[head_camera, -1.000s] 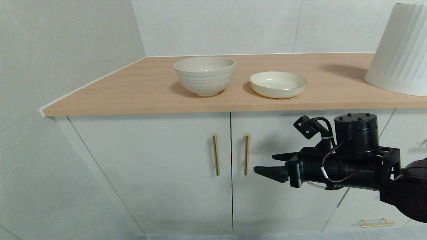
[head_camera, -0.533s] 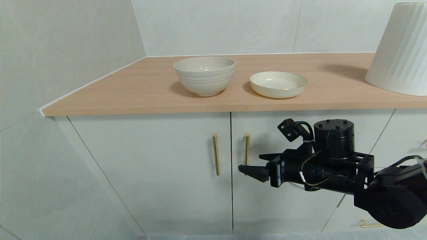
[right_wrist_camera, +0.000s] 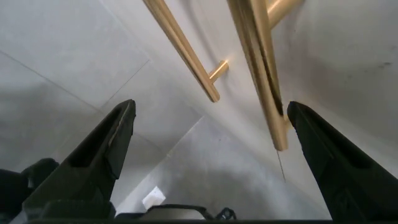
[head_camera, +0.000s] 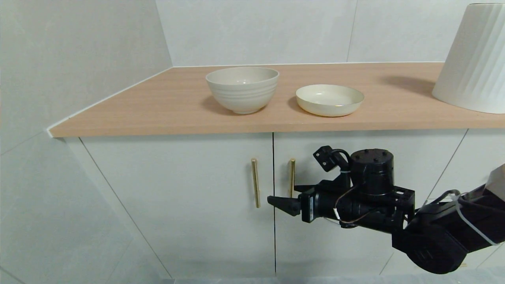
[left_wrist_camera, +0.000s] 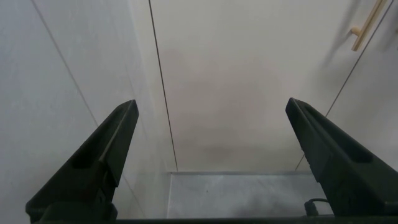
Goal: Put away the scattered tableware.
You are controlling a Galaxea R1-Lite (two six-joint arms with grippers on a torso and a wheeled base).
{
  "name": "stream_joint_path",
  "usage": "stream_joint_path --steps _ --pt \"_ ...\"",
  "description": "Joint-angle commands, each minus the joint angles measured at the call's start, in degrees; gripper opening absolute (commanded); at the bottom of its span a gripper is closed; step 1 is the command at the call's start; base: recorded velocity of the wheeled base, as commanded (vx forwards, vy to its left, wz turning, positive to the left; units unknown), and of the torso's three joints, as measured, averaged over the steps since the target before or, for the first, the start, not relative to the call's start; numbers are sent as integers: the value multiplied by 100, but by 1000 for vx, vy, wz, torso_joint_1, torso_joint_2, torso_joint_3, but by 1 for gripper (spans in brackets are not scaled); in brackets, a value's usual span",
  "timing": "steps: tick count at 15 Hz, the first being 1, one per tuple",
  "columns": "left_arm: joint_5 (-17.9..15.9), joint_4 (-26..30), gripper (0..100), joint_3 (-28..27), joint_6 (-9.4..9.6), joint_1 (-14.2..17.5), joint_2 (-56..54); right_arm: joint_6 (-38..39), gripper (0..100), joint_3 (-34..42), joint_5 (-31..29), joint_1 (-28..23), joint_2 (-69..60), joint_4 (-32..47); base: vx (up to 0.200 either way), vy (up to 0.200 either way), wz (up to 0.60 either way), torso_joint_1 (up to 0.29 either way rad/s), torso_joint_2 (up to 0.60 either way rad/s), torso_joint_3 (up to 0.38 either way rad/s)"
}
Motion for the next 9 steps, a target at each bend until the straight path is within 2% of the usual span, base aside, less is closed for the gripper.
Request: stream_joint_path --steps 1,4,9 --pt "2 0 100 0 -1 0 0 18 100 -72 -16 101 184 -51 0 0 0 0 0 0" --pt "2 0 100 0 -1 0 0 97 100 -46 -25 145 316 -482 0 0 0 0 0 0" --pt "2 0 100 0 -1 0 0 423 100 165 -7 276 -168 -491 0 0 0 0 0 0"
